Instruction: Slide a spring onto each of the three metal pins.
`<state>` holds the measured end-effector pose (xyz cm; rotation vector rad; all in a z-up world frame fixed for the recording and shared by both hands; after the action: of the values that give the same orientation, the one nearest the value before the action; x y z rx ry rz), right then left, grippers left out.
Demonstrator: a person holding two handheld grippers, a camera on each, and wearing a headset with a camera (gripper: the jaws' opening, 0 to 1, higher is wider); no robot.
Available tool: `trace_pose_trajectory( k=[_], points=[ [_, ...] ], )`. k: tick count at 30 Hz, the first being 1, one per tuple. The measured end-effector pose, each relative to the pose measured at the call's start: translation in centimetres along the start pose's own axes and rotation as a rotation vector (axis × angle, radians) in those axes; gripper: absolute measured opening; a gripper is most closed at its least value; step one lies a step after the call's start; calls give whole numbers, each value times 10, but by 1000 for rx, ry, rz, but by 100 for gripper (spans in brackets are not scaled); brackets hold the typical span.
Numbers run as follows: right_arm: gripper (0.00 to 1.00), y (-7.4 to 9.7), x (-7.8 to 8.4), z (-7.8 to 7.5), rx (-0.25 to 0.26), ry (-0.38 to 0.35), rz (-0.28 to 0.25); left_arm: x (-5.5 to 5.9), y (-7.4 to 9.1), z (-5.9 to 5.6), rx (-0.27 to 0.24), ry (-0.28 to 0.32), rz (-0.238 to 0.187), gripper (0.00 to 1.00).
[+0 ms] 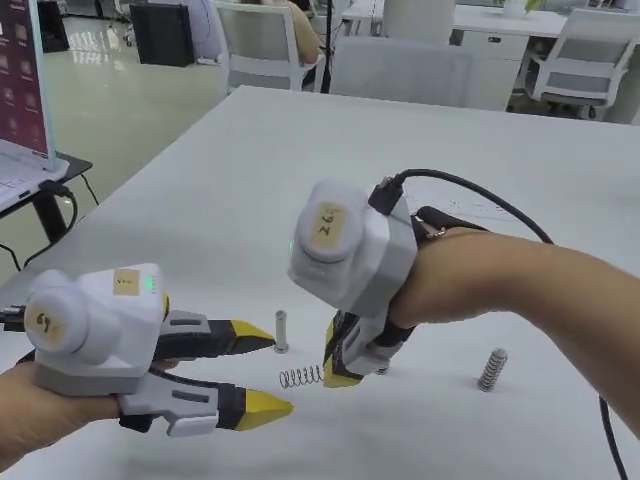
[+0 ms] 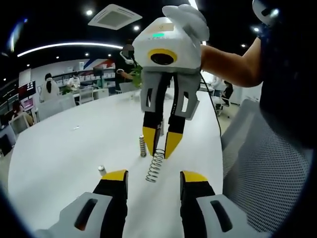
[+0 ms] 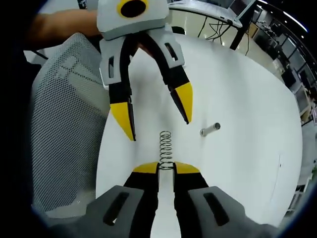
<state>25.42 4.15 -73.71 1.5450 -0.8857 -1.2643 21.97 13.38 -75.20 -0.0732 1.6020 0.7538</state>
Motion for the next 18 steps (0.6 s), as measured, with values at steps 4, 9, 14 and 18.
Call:
trace_pose_trajectory(
  k=[4, 9, 14, 18],
  points=[
    [8, 6, 0, 3, 5, -3, -7, -4, -3, 0, 26, -21, 13, 32],
    [8, 11, 3, 6, 9, -8, -9, -9, -8, 0, 52, -48, 26, 29],
    [8, 19, 6, 6, 23, -14, -11, -14, -15, -2, 81, -77, 34, 26],
    [8, 24, 9, 5, 32, -24, -13, -19, -21, -3, 101, -96, 29, 21]
  ],
)
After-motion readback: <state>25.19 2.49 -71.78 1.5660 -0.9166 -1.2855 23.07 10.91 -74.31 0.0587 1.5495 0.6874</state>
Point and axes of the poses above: the centre of the closed fingertips' face, and the gripper's own axes: y roughly backward along the fingers, z roughly to its left, x roughly out of its underside, the point moved 6 cm from there along y, roughly backward along the fingers, and after that the axes turned 2 degrees about z, right-handed, at the moved point
